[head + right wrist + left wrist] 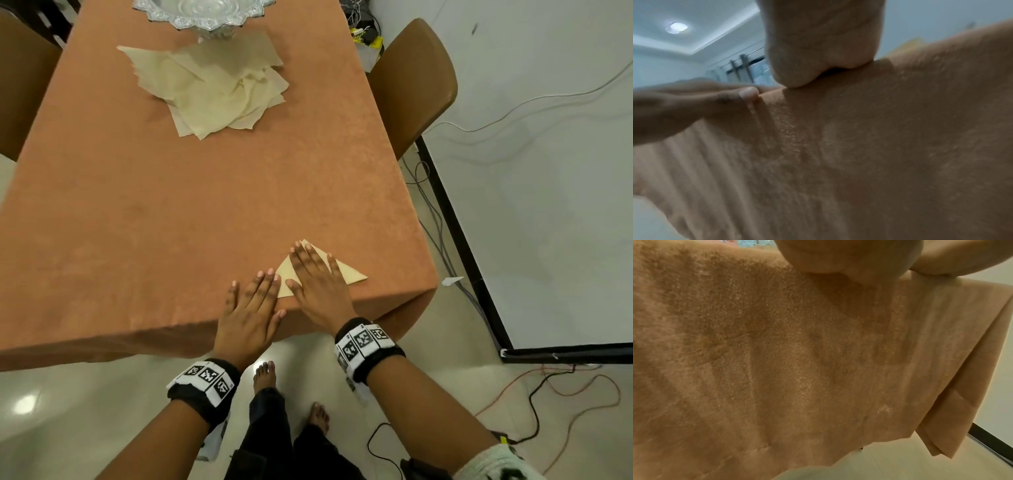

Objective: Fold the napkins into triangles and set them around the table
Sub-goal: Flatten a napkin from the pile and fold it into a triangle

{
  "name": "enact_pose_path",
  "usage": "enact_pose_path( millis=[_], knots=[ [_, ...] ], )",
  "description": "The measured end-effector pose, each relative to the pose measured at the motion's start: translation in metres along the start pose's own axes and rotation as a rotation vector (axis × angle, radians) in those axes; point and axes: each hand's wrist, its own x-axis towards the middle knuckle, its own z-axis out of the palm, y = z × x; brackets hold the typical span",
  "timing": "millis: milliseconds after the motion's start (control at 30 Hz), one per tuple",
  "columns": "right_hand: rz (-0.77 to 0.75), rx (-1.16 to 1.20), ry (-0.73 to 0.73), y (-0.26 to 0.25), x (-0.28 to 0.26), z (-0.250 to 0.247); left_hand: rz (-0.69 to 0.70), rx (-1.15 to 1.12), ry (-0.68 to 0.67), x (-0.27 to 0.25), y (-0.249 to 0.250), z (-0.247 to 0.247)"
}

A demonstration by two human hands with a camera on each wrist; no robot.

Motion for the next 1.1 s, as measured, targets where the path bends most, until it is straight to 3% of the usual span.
enact_pose_path(
  millis=[300,433,500,567,667,733,933,1100],
  knots=[
    [0.1,-0.033,-0.043,0.077,-0.004,-0.019,-0.06,-0.094,-0.033,0.001,0.007,-0.01],
    [0.148,0.001,0.114,0.087,-0.014,-0.017,-0.232,-0.25,0.118,0.014,0.026,-0.029],
    [0.186,-0.004,0.16,0.087,-0.017,-0.011,-0.239,-0.294,0.191,0.032,0.047,-0.042],
    [0.189,-0.022,0.139,0.087,-0.016,-0.007,-0.168,-0.287,0.155,0.057,0.069,-0.047],
    [0.173,-0.046,0.106,0.089,-0.015,-0.007,-0.156,-0.223,-0.025,0.084,0.082,-0.03],
    [0.166,-0.046,0.12,0.09,-0.015,-0.006,-0.182,-0.174,-0.083,0.084,0.075,-0.013],
    [0.168,-0.04,0.148,0.089,-0.015,-0.005,-0.258,-0.141,-0.04,0.057,0.039,-0.01],
    [0.181,-0.052,0.134,0.087,-0.015,-0.007,-0.487,-0.185,0.007,0.039,0.014,-0.019]
  ],
)
